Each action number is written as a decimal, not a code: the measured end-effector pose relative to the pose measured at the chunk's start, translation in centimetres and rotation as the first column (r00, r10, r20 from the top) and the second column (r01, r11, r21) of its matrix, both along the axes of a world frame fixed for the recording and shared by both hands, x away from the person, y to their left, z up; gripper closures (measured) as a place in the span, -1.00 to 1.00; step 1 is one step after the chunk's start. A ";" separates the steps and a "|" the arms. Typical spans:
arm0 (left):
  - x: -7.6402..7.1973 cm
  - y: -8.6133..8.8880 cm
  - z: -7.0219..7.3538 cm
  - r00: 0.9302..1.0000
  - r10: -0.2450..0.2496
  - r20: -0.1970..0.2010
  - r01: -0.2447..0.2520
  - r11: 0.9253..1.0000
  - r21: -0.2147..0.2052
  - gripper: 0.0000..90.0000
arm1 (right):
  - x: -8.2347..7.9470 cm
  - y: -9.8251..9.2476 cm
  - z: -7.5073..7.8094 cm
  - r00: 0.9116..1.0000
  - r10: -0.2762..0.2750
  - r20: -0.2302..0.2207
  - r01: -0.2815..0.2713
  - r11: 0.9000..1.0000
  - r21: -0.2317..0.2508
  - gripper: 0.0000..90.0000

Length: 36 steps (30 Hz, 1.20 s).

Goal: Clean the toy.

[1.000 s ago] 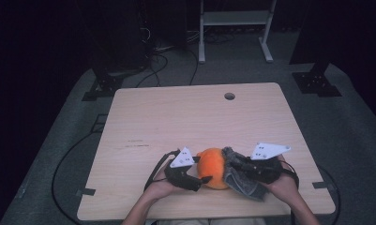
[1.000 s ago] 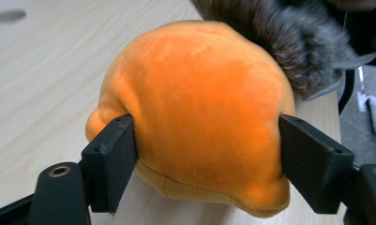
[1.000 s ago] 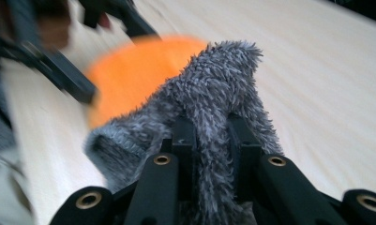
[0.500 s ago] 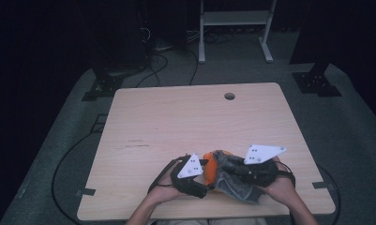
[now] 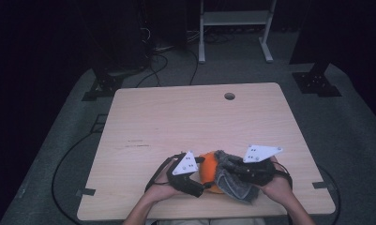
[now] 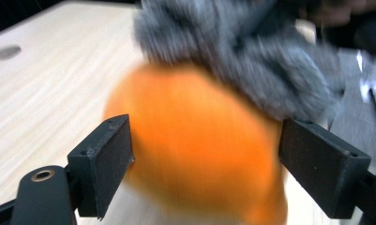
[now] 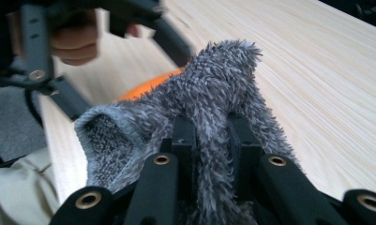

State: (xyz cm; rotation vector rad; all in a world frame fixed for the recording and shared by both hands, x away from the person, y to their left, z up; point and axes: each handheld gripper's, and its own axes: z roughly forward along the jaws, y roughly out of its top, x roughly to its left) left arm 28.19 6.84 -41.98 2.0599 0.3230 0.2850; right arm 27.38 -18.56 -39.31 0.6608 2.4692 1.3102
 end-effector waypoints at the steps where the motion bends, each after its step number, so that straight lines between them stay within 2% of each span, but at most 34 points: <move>1: 0.0 -0.1 -0.2 1.000 0.002 0.013 -0.002 0.999 0.033 -0.60 | -0.2 0.4 0.0 1.000 0.008 0.011 -0.008 1.000 -0.007 0.67; 2: 0.0 0.0 -0.5 1.000 -0.001 0.025 0.000 0.998 0.056 -0.55 | -0.2 0.7 0.0 1.000 0.012 0.024 -0.012 1.000 -0.019 0.67; 4: 0.1 0.2 -0.8 1.000 -0.002 0.022 0.001 0.998 0.065 -0.52 | -0.2 0.9 -0.1 1.000 0.019 0.016 -0.018 1.000 -0.024 0.66; 5: 0.3 0.5 -0.9 1.000 0.003 0.010 -0.004 0.997 0.072 -0.49 | -0.1 0.8 -0.2 1.000 0.022 0.009 -0.022 1.000 -0.021 0.66; 6: 0.7 1.2 -1.3 1.000 0.013 -0.027 -0.011 0.996 0.085 -0.47 | 0.2 0.4 -0.6 1.000 0.001 0.005 0.000 0.999 -0.038 0.66; 7: 0.8 1.5 -1.3 0.999 0.016 -0.039 -0.013 0.996 0.084 -0.47 | 0.4 0.0 -0.8 1.000 -0.014 -0.005 0.014 0.999 -0.038 0.66; 9: 0.9 1.6 -1.2 0.999 0.016 -0.048 -0.013 0.998 0.067 -0.52 | 0.5 -0.4 -1.0 0.999 -0.026 -0.021 0.026 0.999 -0.022 0.66; 10: 0.8 1.5 -0.7 0.999 0.012 -0.034 -0.011 1.000 0.017 -0.59 | 0.5 -0.6 -1.2 0.999 -0.042 -0.031 0.042 0.999 -0.009 0.66; 11: 0.7 1.4 -0.4 1.000 0.013 -0.020 -0.013 1.000 -0.012 -0.63 | 0.4 -0.5 -1.2 0.999 -0.048 -0.014 0.048 0.999 -0.014 0.66; 12: 0.7 1.2 -0.2 1.000 0.007 -0.012 -0.008 0.999 -0.035 -0.63 | 0.3 -0.2 -1.2 0.999 -0.044 -0.007 0.044 0.999 -0.007 0.66; 13: 0.7 1.2 -0.2 1.000 0.007 -0.012 -0.008 0.999 -0.035 -0.62 | 0.3 -0.2 -1.2 0.999 -0.044 -0.007 0.044 0.999 -0.007 0.66; 14: 0.6 0.7 -0.2 1.000 0.012 0.004 -0.012 1.000 0.003 -0.62 | 0.2 0.1 -1.2 0.999 -0.033 -0.007 0.033 0.999 0.007 0.66; 15: 0.7 0.4 -0.8 1.000 0.023 0.014 -0.024 0.997 0.069 -0.59 | 0.2 0.5 -1.2 1.000 0.005 -0.010 -0.005 1.000 0.002 0.65; 17: 0.9 0.8 -1.2 0.999 0.035 -0.022 -0.034 0.997 0.067 -0.48 | 0.5 0.2 -1.4 1.000 0.009 -0.027 -0.009 1.000 0.009 0.65; 19: 1.2 1.3 -1.3 0.997 0.058 -0.046 -0.053 0.993 0.107 -0.45 | 0.8 -0.4 -1.7 0.999 -0.017 -0.034 0.017 1.000 -0.002 0.65; 21: 1.3 1.6 -1.3 0.997 0.056 -0.061 -0.050 0.994 0.098 -0.46 | 0.9 -0.7 -2.0 0.999 -0.037 -0.040 0.036 0.999 -0.006 0.65; 22: 1.3 1.7 -1.1 0.997 0.049 -0.056 -0.044 0.995 0.087 -0.55 | 0.9 -1.0 -2.2 0.997 -0.051 -0.051 0.051 0.999 0.001 0.65; 23: 1.3 1.5 -0.5 0.998 0.047 -0.035 -0.045 0.998 0.039 -0.63 | 0.8 -0.8 -2.1 0.998 -0.056 -0.038 0.056 0.998 -0.002 0.66; 24: 1.3 1.5 -0.5 0.998 0.047 -0.035 -0.045 0.998 0.039 -0.68 | 0.7 -0.5 -2.0 0.998 -0.058 -0.028 0.058 0.998 -0.008 0.66; 25: 1.3 1.2 -0.4 0.998 0.046 -0.031 -0.046 0.999 0.006 -0.68 | 0.6 -0.3 -2.0 0.999 -0.047 -0.026 0.047 0.999 0.004 0.66; 26: 1.2 0.9 -0.4 0.998 0.050 -0.023 -0.050 0.999 0.015 -0.67 | 0.6 -0.1 -1.9 0.999 -0.040 -0.027 0.040 0.999 0.019 0.66; 27: 1.2 0.7 -0.7 0.999 0.053 -0.005 -0.053 0.997 0.060 -0.67 | 0.6 -0.1 -1.9 0.999 -0.040 -0.027 0.040 0.999 0.019 0.66; 28: 1.3 0.7 -1.1 0.999 0.052 0.005 -0.052 0.996 0.069 -0.66 | 0.7 0.1 -2.0 0.999 -0.035 -0.023 0.035 0.999 0.016 0.65; 29: 1.4 1.1 -1.5 0.999 0.049 -0.015 -0.048 0.998 0.050 -0.58 | 0.9 -0.1 -2.4 0.999 -0.033 -0.043 0.034 0.999 0.022 0.65; 30: 1.4 1.3 -1.6 0.998 0.053 -0.018 -0.052 0.997 0.052 -0.56 | 1.1 -0.5 -2.6 0.997 -0.029 -0.068 0.032 0.999 0.043 0.65; 31: 1.4 1.3 -1.6 0.998 0.053 -0.018 -0.052 0.997 0.052 -0.55 | 1.1 -0.5 -2.6 0.997 -0.029 -0.068 0.032 0.999 0.043 0.65; 32: 1.5 1.5 -1.7 0.997 0.069 -0.030 -0.067 0.996 0.056 -0.55 | 1.5 -0.9 -2.9 0.994 -0.035 -0.100 0.040 0.998 0.045 0.65; 33: 1.6 1.6 -1.7 0.996 0.077 -0.037 -0.074 0.995 0.063 -0.53 | 1.9 -1.6 -3.3 0.989 -0.086 -0.117 0.087 0.996 0.002 0.66; 34: 1.7 1.8 -1.8 0.996 0.075 -0.040 -0.072 0.995 0.068 -0.53 | 2.3 -2.7 -3.7 0.980 -0.143 -0.139 0.141 0.990 -0.023 0.67; 35: 1.8 2.1 -1.8 0.996 0.077 -0.049 -0.074 0.995 0.066 -0.53 | 2.3 -2.7 -3.7 0.980 -0.143 -0.139 0.141 0.990 -0.023 0.67; 36: 1.9 2.4 -1.8 0.995 0.079 -0.063 -0.075 0.995 0.064 -0.53 | 2.3 -3.6 -3.3 0.979 -0.136 -0.154 0.144 0.989 0.041 0.67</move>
